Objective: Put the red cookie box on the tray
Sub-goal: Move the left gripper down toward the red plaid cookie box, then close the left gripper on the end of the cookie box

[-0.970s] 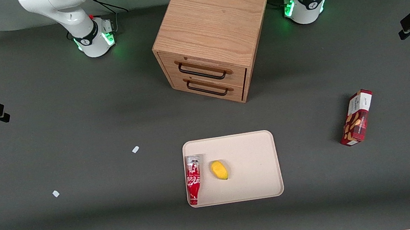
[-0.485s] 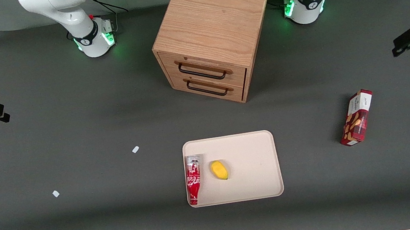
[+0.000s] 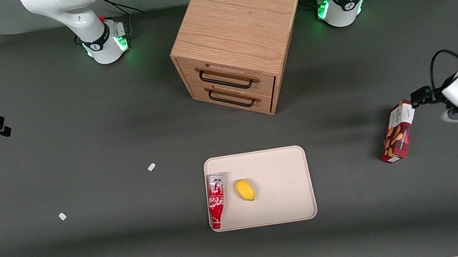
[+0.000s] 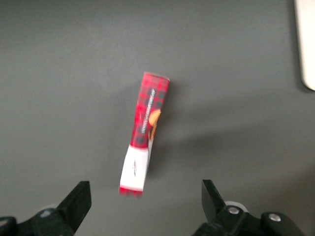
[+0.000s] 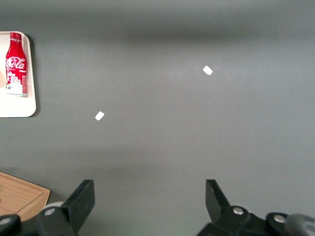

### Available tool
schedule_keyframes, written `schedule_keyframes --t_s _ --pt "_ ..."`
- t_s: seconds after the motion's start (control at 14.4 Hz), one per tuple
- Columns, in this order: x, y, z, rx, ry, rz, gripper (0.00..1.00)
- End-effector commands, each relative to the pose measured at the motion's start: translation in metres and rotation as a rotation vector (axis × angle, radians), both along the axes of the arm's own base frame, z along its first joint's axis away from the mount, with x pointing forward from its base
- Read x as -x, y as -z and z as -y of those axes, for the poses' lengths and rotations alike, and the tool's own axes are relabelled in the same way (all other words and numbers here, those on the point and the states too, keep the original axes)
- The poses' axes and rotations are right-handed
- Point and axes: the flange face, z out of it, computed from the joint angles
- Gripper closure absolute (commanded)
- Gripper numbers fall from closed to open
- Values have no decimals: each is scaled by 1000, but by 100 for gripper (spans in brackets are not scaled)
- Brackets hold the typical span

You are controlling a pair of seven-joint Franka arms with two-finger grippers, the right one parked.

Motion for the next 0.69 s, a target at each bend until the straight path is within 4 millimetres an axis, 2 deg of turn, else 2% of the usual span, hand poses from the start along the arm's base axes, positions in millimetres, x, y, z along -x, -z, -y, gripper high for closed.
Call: schedule_keyframes --t_s 0.0,0.14,0.35,0.49,0.62 --pt "4 58 4 -14 37 26 0" --pt "7 101 8 -9 46 41 0" --pt "10 153 11 -25 93 73 0" --pt "9 172 14 -34 116 79 0" --pt "10 180 17 -32 123 67 2"
